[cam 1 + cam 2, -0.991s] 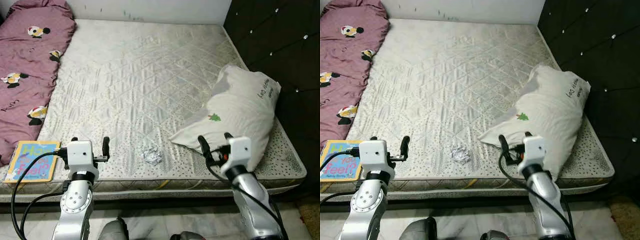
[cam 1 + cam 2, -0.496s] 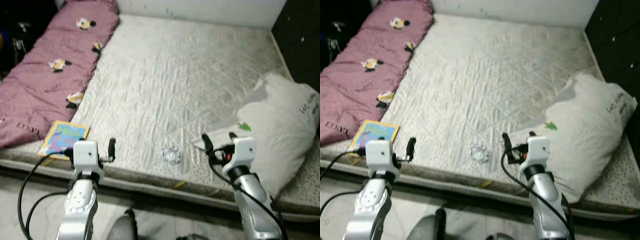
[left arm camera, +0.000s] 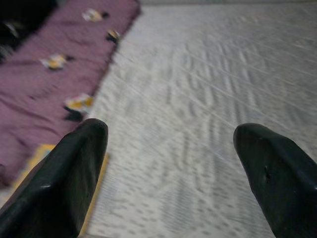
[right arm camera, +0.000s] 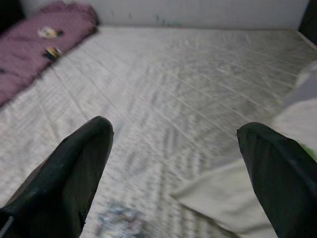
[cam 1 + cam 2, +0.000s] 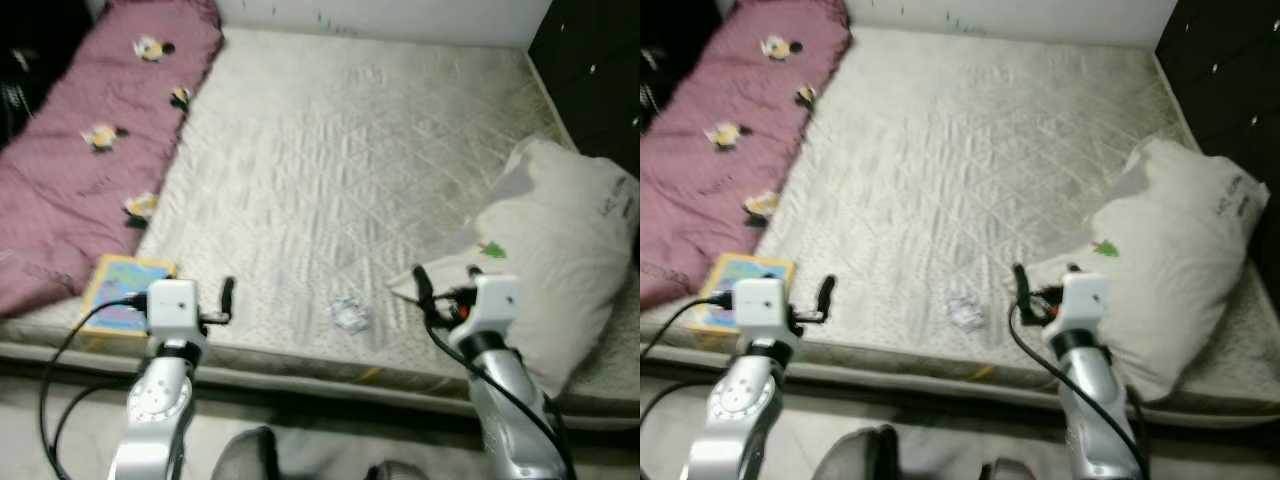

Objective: Clean up the room

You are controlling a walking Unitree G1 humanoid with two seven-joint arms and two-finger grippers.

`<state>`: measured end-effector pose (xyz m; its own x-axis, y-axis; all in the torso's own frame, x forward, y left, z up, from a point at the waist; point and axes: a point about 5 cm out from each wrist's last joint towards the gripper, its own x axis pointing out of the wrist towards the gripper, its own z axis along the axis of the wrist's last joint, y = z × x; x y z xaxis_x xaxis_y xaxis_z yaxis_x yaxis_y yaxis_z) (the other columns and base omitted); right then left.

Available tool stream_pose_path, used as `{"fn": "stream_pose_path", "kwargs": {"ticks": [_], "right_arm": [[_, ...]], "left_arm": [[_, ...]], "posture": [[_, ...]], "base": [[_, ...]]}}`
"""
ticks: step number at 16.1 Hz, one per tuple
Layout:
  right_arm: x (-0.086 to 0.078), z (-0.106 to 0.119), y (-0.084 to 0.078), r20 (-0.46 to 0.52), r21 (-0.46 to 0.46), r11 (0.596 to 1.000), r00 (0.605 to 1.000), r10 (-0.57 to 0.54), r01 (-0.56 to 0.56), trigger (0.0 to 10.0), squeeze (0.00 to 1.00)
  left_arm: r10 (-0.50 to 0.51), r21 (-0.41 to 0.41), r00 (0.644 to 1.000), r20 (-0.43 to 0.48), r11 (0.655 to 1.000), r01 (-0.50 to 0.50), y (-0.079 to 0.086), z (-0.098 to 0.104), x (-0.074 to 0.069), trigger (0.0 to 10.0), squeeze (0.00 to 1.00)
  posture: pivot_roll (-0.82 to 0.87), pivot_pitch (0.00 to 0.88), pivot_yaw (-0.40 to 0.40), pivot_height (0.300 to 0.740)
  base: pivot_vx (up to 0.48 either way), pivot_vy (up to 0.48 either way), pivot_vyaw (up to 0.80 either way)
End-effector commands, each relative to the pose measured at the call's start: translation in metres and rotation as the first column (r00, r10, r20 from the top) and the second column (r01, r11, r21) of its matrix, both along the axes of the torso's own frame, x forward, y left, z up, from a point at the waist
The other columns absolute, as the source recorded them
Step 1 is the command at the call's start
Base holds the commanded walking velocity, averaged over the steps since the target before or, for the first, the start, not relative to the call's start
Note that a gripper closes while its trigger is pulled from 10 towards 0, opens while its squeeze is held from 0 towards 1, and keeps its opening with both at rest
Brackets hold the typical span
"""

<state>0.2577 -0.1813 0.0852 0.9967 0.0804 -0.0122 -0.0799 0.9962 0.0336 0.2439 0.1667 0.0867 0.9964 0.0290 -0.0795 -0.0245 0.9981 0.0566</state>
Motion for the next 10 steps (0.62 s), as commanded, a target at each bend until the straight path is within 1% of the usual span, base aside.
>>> {"fn": "stream_pose_path", "kwargs": {"ticks": [1,2,4,5,6,7,8,9,10], "right_arm": [[-0.0037,-0.0015,-0.0096,-0.015,-0.027,0.999,0.999,-0.040,0.040,10.0,0.00],[-0.0037,-0.0024,-0.0109,-0.023,-0.029,0.998,0.998,-0.051,0.050,10.0,0.00],[-0.0032,-0.0016,-0.0120,-0.024,-0.038,0.997,0.997,-0.067,0.066,10.0,0.00],[-0.0022,-0.0027,-0.0114,-0.038,-0.081,0.994,0.996,-0.077,0.074,10.0,0.00],[-0.0021,-0.0043,-0.0094,-0.052,-0.064,0.995,0.996,-0.076,0.073,10.0,0.00],[-0.0022,-0.0051,-0.0071,-0.064,-0.004,0.998,0.996,-0.067,0.067,10.0,0.00],[-0.0010,-0.0024,-0.0102,-0.043,-0.023,0.993,0.992,-0.116,0.115,10.0,0.00],[-0.0012,-0.0022,-0.0095,-0.048,-0.035,0.994,0.994,-0.102,0.100,10.0,0.00],[-0.0032,-0.0012,-0.0093,-0.036,-0.079,0.993,0.995,-0.096,0.093,10.0,0.00]], "left_arm": [[-0.005,-0.003,1.000,-0.012,1.000,0.005,-0.0018,-0.0020,-0.0038,10.0,0.00],[-0.007,-0.003,1.000,-0.012,1.000,0.007,-0.0019,-0.0018,-0.0037,10.0,0.00],[-0.012,0.002,1.000,-0.002,1.000,0.012,-0.0026,-0.0005,-0.0031,10.0,0.00],[-0.024,-0.008,1.000,0.004,1.000,0.024,-0.0042,0.0004,-0.0027,10.0,0.00],[-0.024,-0.012,1.000,0.007,1.000,0.025,-0.0046,0.0012,-0.0024,10.0,0.00],[-0.019,-0.020,1.000,0.011,1.000,0.020,-0.0045,0.0020,-0.0021,10.0,0.00],[-0.002,-0.044,1.000,0.016,0.999,0.003,-0.0032,0.0037,-0.0014,10.0,0.00],[0.010,-0.055,1.000,0.009,0.998,-0.009,-0.0019,0.0036,-0.0022,10.0,0.00],[0.009,-0.030,1.000,0.005,1.000,-0.009,-0.0006,0.0031,-0.0033,10.0,0.00]], "posture": [[0.02,0.166,-0.011,0.740],[0.02,0.169,-0.010,0.740],[0.01,0.171,-0.010,0.740],[0.01,0.172,-0.010,0.740],[0.01,0.172,-0.011,0.740],[0.01,0.172,-0.011,0.740],[0.01,0.173,-0.009,0.740],[0.01,0.173,-0.005,0.740],[0.01,0.173,-0.004,0.740]], "base": [[0.000,0.480,0.00],[0.000,0.480,0.00],[0.000,0.000,0.00],[0.000,0.000,0.00],[0.000,0.000,0.00],[0.000,0.000,0.00],[0.000,0.000,0.00],[0.000,0.000,0.00],[0.000,0.000,0.00]]}}
